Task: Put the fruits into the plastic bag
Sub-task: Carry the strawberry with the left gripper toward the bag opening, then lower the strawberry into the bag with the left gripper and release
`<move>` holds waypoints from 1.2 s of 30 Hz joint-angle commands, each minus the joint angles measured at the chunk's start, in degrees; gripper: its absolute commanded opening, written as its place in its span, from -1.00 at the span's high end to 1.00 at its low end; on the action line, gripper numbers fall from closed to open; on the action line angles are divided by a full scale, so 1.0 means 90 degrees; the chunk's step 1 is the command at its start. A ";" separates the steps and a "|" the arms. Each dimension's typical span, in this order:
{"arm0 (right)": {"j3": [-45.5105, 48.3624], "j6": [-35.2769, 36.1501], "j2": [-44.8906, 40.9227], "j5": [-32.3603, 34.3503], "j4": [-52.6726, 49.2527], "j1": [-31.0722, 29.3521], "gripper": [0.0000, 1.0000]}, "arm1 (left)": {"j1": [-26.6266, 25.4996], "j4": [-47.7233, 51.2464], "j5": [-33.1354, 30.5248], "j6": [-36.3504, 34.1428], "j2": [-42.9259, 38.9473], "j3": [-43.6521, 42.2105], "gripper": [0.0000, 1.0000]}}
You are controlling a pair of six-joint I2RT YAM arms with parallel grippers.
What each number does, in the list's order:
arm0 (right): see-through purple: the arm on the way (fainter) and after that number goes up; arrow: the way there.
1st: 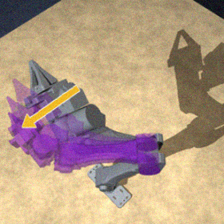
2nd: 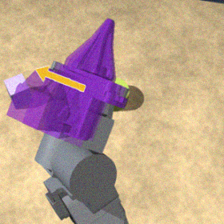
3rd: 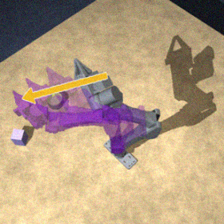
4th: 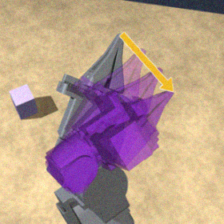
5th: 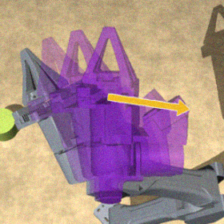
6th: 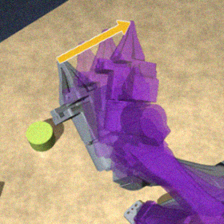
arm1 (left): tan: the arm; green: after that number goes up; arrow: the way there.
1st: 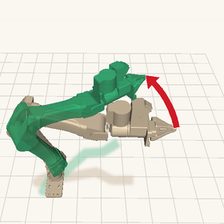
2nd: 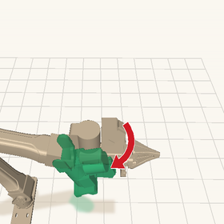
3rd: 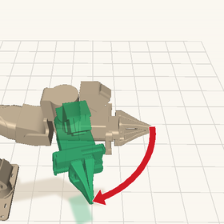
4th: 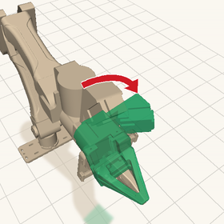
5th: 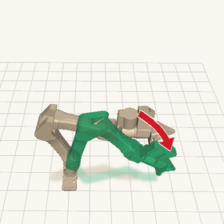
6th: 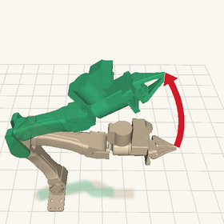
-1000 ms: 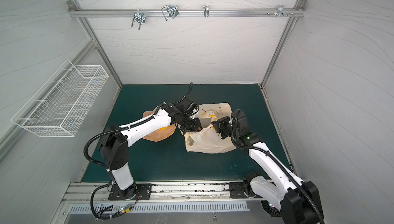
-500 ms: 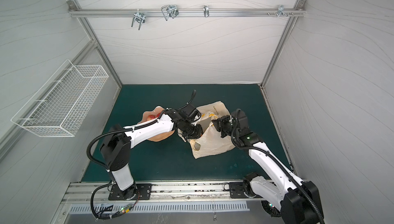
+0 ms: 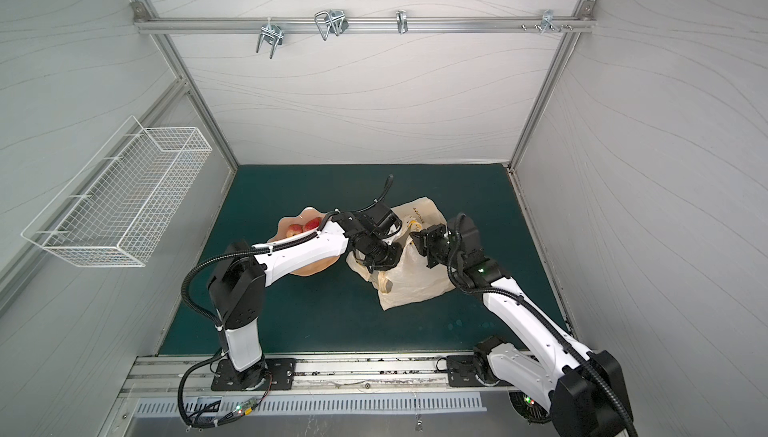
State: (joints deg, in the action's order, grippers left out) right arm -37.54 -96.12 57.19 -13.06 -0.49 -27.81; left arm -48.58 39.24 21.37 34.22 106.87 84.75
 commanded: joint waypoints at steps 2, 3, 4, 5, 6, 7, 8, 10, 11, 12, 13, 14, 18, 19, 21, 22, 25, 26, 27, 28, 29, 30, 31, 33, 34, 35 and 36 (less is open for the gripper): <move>0.0030 -0.0317 0.0040 0.0197 0.0228 -0.0043 1.00 | -0.0071 0.0187 -0.0382 -0.0126 -0.0072 0.0223 0.86; 0.0037 -0.0325 0.0059 0.0196 0.0229 -0.0037 1.00 | -0.0072 0.0126 -0.0465 -0.0098 -0.0218 0.0104 0.86; 0.0049 -0.0336 0.0076 0.0196 0.0241 -0.0033 1.00 | -0.0075 0.0040 -0.0552 -0.0101 -0.0358 -0.0005 0.86; 0.0066 -0.0345 0.0082 0.0192 0.0253 -0.0035 1.00 | -0.0071 -0.0042 -0.0604 -0.0130 -0.0475 -0.0091 0.85; 0.0073 -0.0351 0.0090 0.0183 0.0260 -0.0035 1.00 | -0.0071 -0.0128 -0.0620 -0.0174 -0.0593 -0.0161 0.85; 0.0075 -0.0359 0.0100 0.0185 0.0260 -0.0035 1.00 | -0.0086 -0.0217 -0.0633 -0.0219 -0.0713 -0.0255 0.84; 0.0096 -0.0370 0.0101 0.0190 0.0274 -0.0025 1.00 | -0.0102 -0.0280 -0.0676 -0.0258 -0.0795 -0.0324 0.84; 0.0108 -0.0390 0.0120 0.0174 0.0297 -0.0006 1.00 | -0.0146 -0.0381 -0.0819 -0.0375 -0.0963 -0.0466 0.84; 0.0113 -0.0403 0.0139 0.0171 0.0299 -0.0005 1.00 | -0.0163 -0.0416 -0.0866 -0.0428 -0.1051 -0.0535 0.84; 0.0104 -0.0404 0.0158 0.0157 0.0316 0.0004 1.00 | -0.0178 -0.0467 -0.0903 -0.0484 -0.1139 -0.0628 0.83; 0.0082 -0.0401 0.0182 0.0152 0.0324 0.0009 1.00 | -0.0205 -0.0528 -0.0923 -0.0533 -0.1212 -0.0729 0.83; 0.0073 -0.0395 0.0205 0.0142 0.0325 0.0014 1.00 | -0.0231 -0.0594 -0.0929 -0.0586 -0.1268 -0.0783 0.83; 0.0017 -0.0394 0.0286 0.0105 0.0358 0.0014 1.00 | -0.0376 -0.0569 -0.0962 -0.0921 -0.1267 -0.0794 0.83; 0.0005 -0.0392 0.0302 0.0103 0.0349 0.0014 1.00 | -0.0384 -0.0571 -0.0942 -0.0971 -0.1235 -0.0796 0.84; -0.0006 -0.0376 0.0297 0.0102 0.0338 0.0014 1.00 | -0.0405 -0.0521 -0.0885 -0.1045 -0.1160 -0.0767 0.85; 0.0000 -0.0383 0.0296 0.0112 0.0324 0.0014 1.00 | -0.0411 -0.0509 -0.0871 -0.1093 -0.1128 -0.0755 0.85; -0.0009 -0.0386 0.0272 0.0119 0.0299 0.0012 1.00 | -0.0464 -0.0476 -0.0828 -0.1235 -0.1019 -0.0738 0.86; -0.0004 -0.0385 0.0260 0.0142 0.0289 0.0014 1.00 | -0.0481 -0.0436 -0.0831 -0.1271 -0.0965 -0.0714 0.86; -0.0015 -0.0386 0.0248 0.0146 0.0282 0.0014 1.00 | -0.0515 -0.0394 -0.0831 -0.1310 -0.0895 -0.0680 0.87; -0.0009 -0.0395 0.0238 0.0151 0.0270 0.0014 1.00 | -0.0520 -0.0368 -0.0813 -0.1340 -0.0824 -0.0663 0.87; -0.0019 -0.0400 0.0230 0.0153 0.0269 0.0013 1.00 | -0.0531 -0.0337 -0.0787 -0.1350 -0.0764 -0.0654 0.88; -0.0033 -0.0395 0.0221 0.0161 0.0260 0.0012 1.00 | -0.0533 -0.0317 -0.0777 -0.1350 -0.0685 -0.0638 0.88; -0.0043 -0.0400 0.0203 0.0171 0.0245 0.0005 1.00 | -0.0531 -0.0290 -0.0777 -0.1360 -0.0622 -0.0623 0.89; -0.0060 -0.0385 0.0189 0.0179 0.0226 0.0004 1.00 | -0.0541 -0.0242 -0.0784 -0.1377 -0.0492 -0.0584 0.89; -0.0068 -0.0385 0.0173 0.0190 0.0221 -0.0002 1.00 | -0.0540 -0.0202 -0.0786 -0.1394 -0.0416 -0.0541 0.89; -0.0076 -0.0393 0.0170 0.0193 0.0218 -0.0020 1.00 | -0.0540 -0.0177 -0.0782 -0.1423 -0.0354 -0.0500 0.90; -0.0083 -0.0380 0.0169 0.0205 0.0211 -0.0032 1.00 | -0.0547 -0.0162 -0.0791 -0.1448 -0.0296 -0.0448 0.90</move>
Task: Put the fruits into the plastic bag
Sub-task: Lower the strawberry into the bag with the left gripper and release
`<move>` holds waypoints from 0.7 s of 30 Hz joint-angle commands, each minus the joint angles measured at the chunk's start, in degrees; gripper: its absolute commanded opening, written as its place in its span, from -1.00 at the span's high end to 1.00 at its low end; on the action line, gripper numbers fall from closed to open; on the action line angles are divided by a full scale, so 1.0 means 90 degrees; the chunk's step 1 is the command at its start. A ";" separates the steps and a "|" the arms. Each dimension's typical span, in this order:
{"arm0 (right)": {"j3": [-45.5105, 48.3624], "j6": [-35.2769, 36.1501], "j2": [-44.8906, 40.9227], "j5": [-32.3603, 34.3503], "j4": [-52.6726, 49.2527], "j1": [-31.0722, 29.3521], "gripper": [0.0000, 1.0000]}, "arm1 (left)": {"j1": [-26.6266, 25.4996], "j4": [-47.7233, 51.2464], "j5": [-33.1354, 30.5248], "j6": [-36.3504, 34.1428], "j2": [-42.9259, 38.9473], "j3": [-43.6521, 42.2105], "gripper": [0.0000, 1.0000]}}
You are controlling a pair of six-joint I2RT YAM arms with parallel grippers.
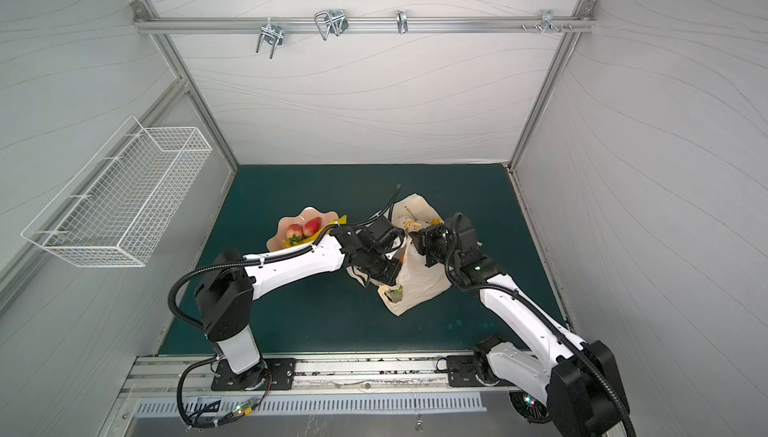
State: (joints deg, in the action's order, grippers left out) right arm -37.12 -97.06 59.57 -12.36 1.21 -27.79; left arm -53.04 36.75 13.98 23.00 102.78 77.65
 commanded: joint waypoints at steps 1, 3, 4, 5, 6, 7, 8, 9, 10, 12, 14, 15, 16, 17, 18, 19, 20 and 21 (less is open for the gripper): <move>-0.0141 -0.0280 -0.0098 0.0142 0.0013 -0.0060 1.00 | -0.0050 0.0123 0.0029 -0.0229 0.0206 0.0380 0.90; -0.0146 -0.0285 -0.0097 0.0177 0.0011 -0.0105 1.00 | -0.0047 0.0197 -0.0052 -0.0242 0.0339 0.0513 0.90; -0.0143 -0.0298 -0.0100 0.0199 0.0012 -0.0129 1.00 | -0.0047 0.0257 -0.0084 -0.0226 0.0431 0.0612 0.90; -0.0140 -0.0314 -0.0105 0.0218 0.0028 -0.0166 1.00 | -0.0052 0.0308 -0.0114 -0.0239 0.0506 0.0719 0.90; -0.0119 -0.0355 -0.0113 0.0263 0.0038 -0.0205 1.00 | -0.0046 0.0344 -0.0131 -0.0242 0.0593 0.0834 0.90; -0.0106 -0.0389 -0.0121 0.0303 0.0073 -0.0250 1.00 | -0.0036 0.0373 -0.0146 -0.0242 0.0669 0.0957 0.90; -0.0081 -0.0430 -0.0135 0.0342 0.0105 -0.0287 1.00 | -0.0030 0.0414 -0.0204 -0.0232 0.0754 0.1065 0.90; -0.0051 -0.0468 -0.0153 0.0403 0.0119 -0.0332 1.00 | -0.0002 0.0467 -0.0242 -0.0214 0.0829 0.1188 0.90; -0.0040 -0.0499 -0.0194 0.0465 0.0129 -0.0377 1.00 | 0.0048 0.0531 -0.0277 -0.0177 0.0902 0.1306 0.91; -0.0013 -0.0529 -0.0293 0.0589 0.0073 -0.0456 1.00 | 0.0183 0.0630 -0.0332 -0.0091 0.0989 0.1435 0.91; 0.0004 -0.0553 -0.0426 0.0779 -0.0042 -0.0555 1.00 | 0.0350 0.0685 -0.0326 -0.0060 0.1063 0.1574 0.91; 0.0035 -0.0622 -0.0515 0.0905 -0.0118 -0.0637 1.00 | 0.0423 0.0719 -0.0342 -0.0091 0.1092 0.1656 0.91; 0.0075 -0.0723 -0.0601 0.1098 -0.0156 -0.0733 1.00 | 0.0489 0.0745 -0.0337 -0.0127 0.1131 0.1742 0.91; 0.0129 -0.0811 -0.0686 0.1262 -0.0150 -0.0855 1.00 | 0.0523 0.0745 -0.0336 -0.0165 0.1167 0.1816 0.91; 0.0209 -0.0912 -0.0778 0.1522 -0.0110 -0.0979 1.00 | 0.0554 0.0767 -0.0388 -0.0216 0.1216 0.1920 0.90; 0.0257 -0.1042 -0.0880 0.1764 -0.0153 -0.1138 1.00 | 0.0582 0.0822 -0.0439 -0.0283 0.1278 0.2039 0.90; 0.0289 -0.1129 -0.0978 0.1970 -0.0227 -0.1264 1.00 | 0.0610 0.0861 -0.0439 -0.0325 0.1341 0.2130 0.90; 0.0322 -0.1210 -0.1064 0.2207 -0.0280 -0.1400 1.00 | 0.0644 0.0898 -0.0420 -0.0379 0.1387 0.2203 0.90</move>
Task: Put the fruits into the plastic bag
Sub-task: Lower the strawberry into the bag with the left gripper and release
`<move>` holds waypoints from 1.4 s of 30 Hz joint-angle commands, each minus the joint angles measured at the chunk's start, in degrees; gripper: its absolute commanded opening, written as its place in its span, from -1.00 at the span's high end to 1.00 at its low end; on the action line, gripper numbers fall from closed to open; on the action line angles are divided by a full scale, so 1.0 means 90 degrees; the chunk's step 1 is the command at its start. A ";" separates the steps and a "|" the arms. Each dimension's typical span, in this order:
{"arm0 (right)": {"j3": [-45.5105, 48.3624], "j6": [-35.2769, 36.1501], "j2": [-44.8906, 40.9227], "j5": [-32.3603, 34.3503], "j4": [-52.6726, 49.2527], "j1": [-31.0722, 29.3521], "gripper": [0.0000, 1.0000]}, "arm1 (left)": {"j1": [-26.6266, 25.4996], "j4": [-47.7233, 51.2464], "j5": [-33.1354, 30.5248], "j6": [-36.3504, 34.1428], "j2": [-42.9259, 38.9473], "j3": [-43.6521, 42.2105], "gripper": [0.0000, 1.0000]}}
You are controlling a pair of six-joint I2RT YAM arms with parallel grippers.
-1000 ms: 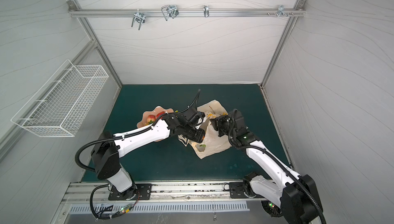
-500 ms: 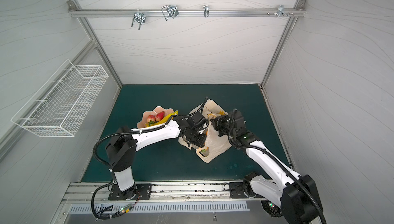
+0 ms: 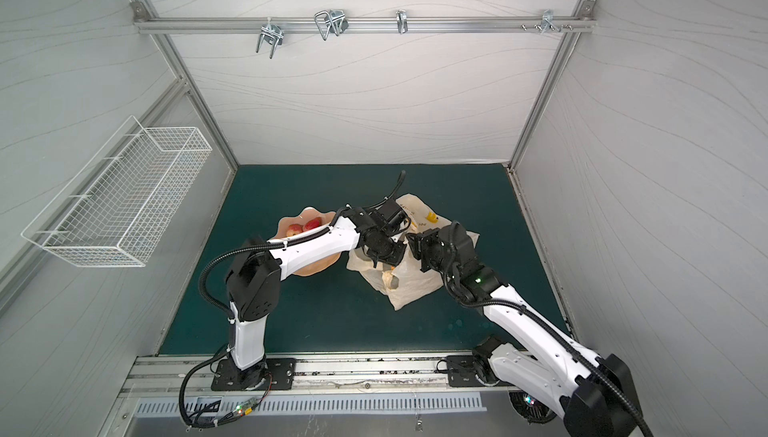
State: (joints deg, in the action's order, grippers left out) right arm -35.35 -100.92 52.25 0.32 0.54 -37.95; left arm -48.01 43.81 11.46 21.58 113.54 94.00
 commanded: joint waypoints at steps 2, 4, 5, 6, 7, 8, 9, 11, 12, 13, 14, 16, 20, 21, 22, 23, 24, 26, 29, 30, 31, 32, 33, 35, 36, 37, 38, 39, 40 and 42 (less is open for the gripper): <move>0.0201 -0.0985 -0.0399 0.1076 -0.0264 -0.0454 1.00 | 0.0136 0.0137 -0.0151 -0.0325 0.0245 0.0480 0.90; 0.0252 -0.1113 -0.0499 0.1259 -0.0265 -0.0573 1.00 | 0.0181 0.0081 -0.0055 -0.0454 0.0235 0.0485 0.89; 0.0247 -0.1133 -0.0538 0.1338 -0.0297 -0.0587 1.00 | 0.0194 0.0034 0.0019 -0.0521 0.0226 0.0484 0.89; 0.0256 -0.1162 -0.0574 0.1384 -0.0332 -0.0607 1.00 | 0.0196 -0.0008 0.0101 -0.0598 0.0192 0.0480 0.88; 0.0306 -0.1249 -0.0587 0.1415 -0.0305 -0.0607 1.00 | 0.0205 -0.0042 0.0214 -0.0693 0.0169 0.0483 0.88; 0.0354 -0.1337 -0.0587 0.1414 -0.0215 -0.0607 1.00 | 0.0203 -0.0070 0.0328 -0.0774 0.0151 0.0472 0.88; 0.0393 -0.1405 -0.0582 0.1414 -0.0138 -0.0604 1.00 | 0.0203 -0.0115 0.0495 -0.0851 0.0120 0.0453 0.88; 0.0383 -0.1491 -0.0551 0.1410 -0.0146 -0.0607 1.00 | 0.0209 -0.0189 0.0864 -0.0982 0.0061 0.0401 0.88; 0.0386 -0.1508 -0.0534 0.1430 -0.0112 -0.0607 1.00 | 0.0208 -0.0209 0.1003 -0.1011 0.0042 0.0370 0.88; 0.0393 -0.1530 -0.0515 0.1430 -0.0113 -0.0600 1.00 | 0.0206 -0.0243 0.1173 -0.0977 0.0044 0.0331 0.88; 0.0401 -0.1568 -0.0503 0.1431 -0.0095 -0.0588 1.00 | 0.0198 -0.0305 0.1303 -0.0915 0.0047 0.0281 0.88; 0.0452 -0.1588 -0.0462 0.1364 0.0027 -0.0527 1.00 | 0.0194 -0.0563 0.1394 -0.0589 0.0032 0.0082 0.87; 0.0497 -0.1607 -0.0437 0.1192 0.0063 -0.0443 1.00 | 0.0163 -0.1291 0.1495 0.0193 -0.0018 -0.0291 0.86; 0.0500 -0.1605 -0.0436 0.1167 0.0077 -0.0419 1.00 | 0.0151 -0.1389 0.1453 0.0327 0.0016 -0.0304 0.85; 0.0500 -0.1599 -0.0426 0.1123 0.0089 -0.0395 1.00 | 0.0128 -0.1471 0.1413 0.0440 0.0054 -0.0299 0.83; 0.0492 -0.1603 -0.0422 0.1083 0.0097 -0.0365 1.00 | 0.0112 -0.1554 0.1404 0.0518 0.0095 -0.0317 0.82; 0.0482 -0.1589 -0.0411 0.1047 0.0104 -0.0340 1.00 | 0.0092 -0.1623 0.1389 0.0594 0.0141 -0.0313 0.81; 0.0465 -0.1555 -0.0391 0.0985 0.0162 -0.0306 1.00 | 0.0069 -0.1721 0.1334 0.0677 0.0232 -0.0305 0.78; 0.0442 -0.1513 -0.0387 0.0905 0.0179 -0.0298 1.00 | 0.0061 -0.1764 0.1218 0.0780 0.0385 -0.0260 0.74; 0.0447 -0.1512 -0.0394 0.0869 0.0165 -0.0300 1.00 | 0.0060 -0.1770 0.1180 0.0814 0.0428 -0.0234 0.69; 0.0451 -0.1518 -0.0410 0.0859 0.0156 -0.0304 1.00 | 0.0059 -0.1771 0.1137 0.0850 0.0466 -0.0214 0.64; 0.0452 -0.1518 -0.0432 0.0854 0.0146 -0.0296 1.00 | 0.0059 -0.1799 0.1111 0.0904 0.0493 -0.0184 0.59; 0.0467 -0.1514 -0.0458 0.0840 0.0137 -0.0303 1.00 | 0.0053 -0.1829 0.1104 0.0943 0.0519 -0.0150 0.53; 0.0498 -0.1544 -0.0502 0.0831 0.0101 -0.0296 1.00 | 0.0061 -0.1859 0.1071 0.1044 0.0586 -0.0089 0.37; 0.0518 -0.1549 -0.0535 0.0824 0.0096 -0.0300 1.00 | 0.0061 -0.1862 0.1070 0.1082 0.0617 -0.0048 0.28; 0.0543 -0.1557 -0.0546 0.0815 0.0101 -0.0299 1.00 | 0.0060 -0.1860 0.1055 0.1121 0.0646 0.0001 0.18; 0.0567 -0.1568 -0.0576 0.0814 0.0089 -0.0304 1.00 | 0.0057 -0.1853 0.1037 0.1168 0.0669 0.0022 0.03; 0.0591 -0.1575 -0.0607 0.0814 0.0068 -0.0304 1.00 | 0.0061 -0.1847 0.1041 0.1215 0.0678 0.0051 -0.12; 0.0596 -0.1576 -0.0633 0.0822 0.0030 -0.0304 1.00 | 0.0058 -0.1835 0.1029 0.1269 0.0681 0.0059 -0.23; 0.0611 -0.1588 -0.0702 0.0814 -0.0077 -0.0283 1.00 | 0.0077 -0.1729 0.1041 0.1350 0.0644 0.0100 -0.36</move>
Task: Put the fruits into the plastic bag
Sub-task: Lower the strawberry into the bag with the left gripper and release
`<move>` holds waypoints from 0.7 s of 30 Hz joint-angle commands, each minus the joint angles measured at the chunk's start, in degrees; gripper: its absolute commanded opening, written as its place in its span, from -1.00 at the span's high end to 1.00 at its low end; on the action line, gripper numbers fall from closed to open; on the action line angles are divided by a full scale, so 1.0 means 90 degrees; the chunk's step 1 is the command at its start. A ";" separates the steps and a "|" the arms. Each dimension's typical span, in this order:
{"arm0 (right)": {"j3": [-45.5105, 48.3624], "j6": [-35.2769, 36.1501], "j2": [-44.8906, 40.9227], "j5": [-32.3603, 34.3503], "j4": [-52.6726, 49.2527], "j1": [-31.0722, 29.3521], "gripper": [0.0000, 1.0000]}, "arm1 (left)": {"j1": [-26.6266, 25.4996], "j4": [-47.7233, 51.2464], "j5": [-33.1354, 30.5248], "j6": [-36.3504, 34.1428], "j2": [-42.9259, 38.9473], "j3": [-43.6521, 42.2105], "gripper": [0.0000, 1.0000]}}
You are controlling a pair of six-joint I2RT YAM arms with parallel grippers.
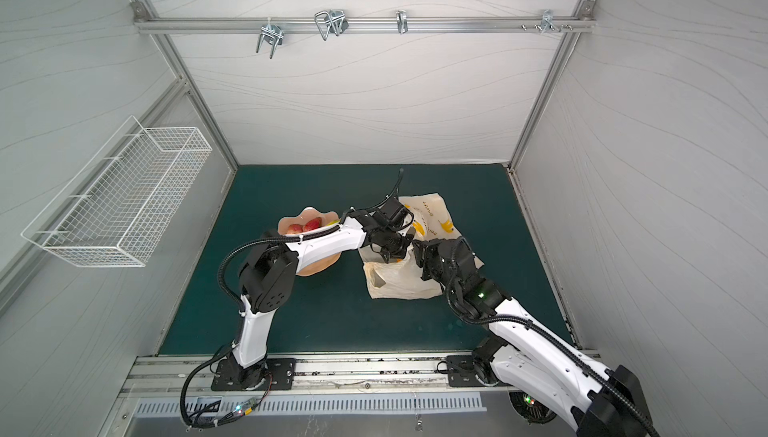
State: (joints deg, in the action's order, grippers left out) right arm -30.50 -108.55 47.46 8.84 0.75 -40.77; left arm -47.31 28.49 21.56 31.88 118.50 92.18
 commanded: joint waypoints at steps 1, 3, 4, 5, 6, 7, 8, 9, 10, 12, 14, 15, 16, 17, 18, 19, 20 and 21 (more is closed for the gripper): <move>0.0080 -0.0750 -0.0206 -0.0142 -0.0131 0.0056 1.00 | 0.0000 0.0037 -0.0081 0.0227 0.0060 0.0314 -0.39; 0.0098 -0.0760 -0.0272 -0.0206 -0.0218 0.0122 1.00 | 0.0034 0.0097 -0.0113 0.0295 -0.0120 0.0251 -0.46; 0.0105 -0.0759 -0.0298 -0.0240 -0.0245 0.0154 1.00 | 0.0064 0.0090 -0.0111 0.0335 -0.0210 0.0180 -0.50; 0.0116 -0.0760 -0.0329 -0.0258 -0.0269 0.0189 1.00 | 0.0103 0.0089 -0.0111 0.0386 -0.0325 0.0095 -0.53; 0.0120 -0.0752 -0.0350 -0.0279 -0.0291 0.0211 1.00 | 0.0132 0.0103 -0.0092 0.0412 -0.0422 0.0015 -0.54; 0.0139 -0.0754 -0.0367 -0.0287 -0.0298 0.0231 1.00 | 0.0149 0.0141 -0.0109 0.0418 -0.0534 -0.0039 -0.56; 0.0146 -0.0758 -0.0388 -0.0289 -0.0331 0.0250 1.00 | 0.0167 0.0200 -0.0134 0.0423 -0.0619 -0.0088 -0.56; 0.0154 -0.0759 -0.0402 -0.0316 -0.0362 0.0271 1.00 | 0.0174 0.0239 -0.0159 0.0413 -0.0729 -0.0133 -0.58; 0.0154 -0.0754 -0.0401 -0.0351 -0.0412 0.0291 1.00 | 0.0183 0.0295 -0.0192 0.0390 -0.0829 -0.0176 -0.58; 0.0136 -0.0750 -0.0383 -0.0453 -0.0507 0.0344 1.00 | 0.0186 0.0463 -0.0305 0.0312 -0.0972 -0.0201 -0.59; 0.0060 -0.0664 -0.0344 -0.0570 -0.0628 0.0379 1.00 | 0.0188 0.0646 -0.0445 0.0215 -0.1113 -0.0216 -0.59; -0.0018 -0.0584 -0.0310 -0.0642 -0.0743 0.0416 1.00 | 0.0180 0.0773 -0.0532 0.0167 -0.1166 -0.0213 -0.59; -0.0078 -0.0482 -0.0285 -0.0706 -0.0837 0.0446 1.00 | 0.0181 0.0887 -0.0603 0.0127 -0.1206 -0.0204 -0.59; -0.0141 -0.0390 -0.0258 -0.0769 -0.0956 0.0489 1.00 | 0.0188 0.1020 -0.0683 0.0075 -0.1251 -0.0194 -0.59; -0.0197 -0.0312 -0.0241 -0.0796 -0.1036 0.0508 1.00 | 0.0185 0.1141 -0.0786 0.0029 -0.1311 -0.0180 -0.59; -0.0214 -0.0232 -0.0220 -0.0815 -0.1050 0.0526 1.00 | 0.0187 0.1251 -0.0871 -0.0005 -0.1364 -0.0193 -0.59; -0.0240 -0.0162 -0.0206 -0.0815 -0.1072 0.0550 1.00 | 0.0187 0.1352 -0.0969 -0.0049 -0.1433 -0.0203 -0.58; -0.0284 -0.0111 -0.0196 -0.0836 -0.1139 0.0563 1.00 | 0.0181 0.1439 -0.1087 -0.0085 -0.1510 -0.0203 -0.58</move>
State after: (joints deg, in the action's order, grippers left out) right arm -30.85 -107.00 45.45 3.46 -6.04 -36.32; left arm -45.87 37.60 16.14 32.93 107.33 90.17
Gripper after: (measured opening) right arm 0.048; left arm 0.793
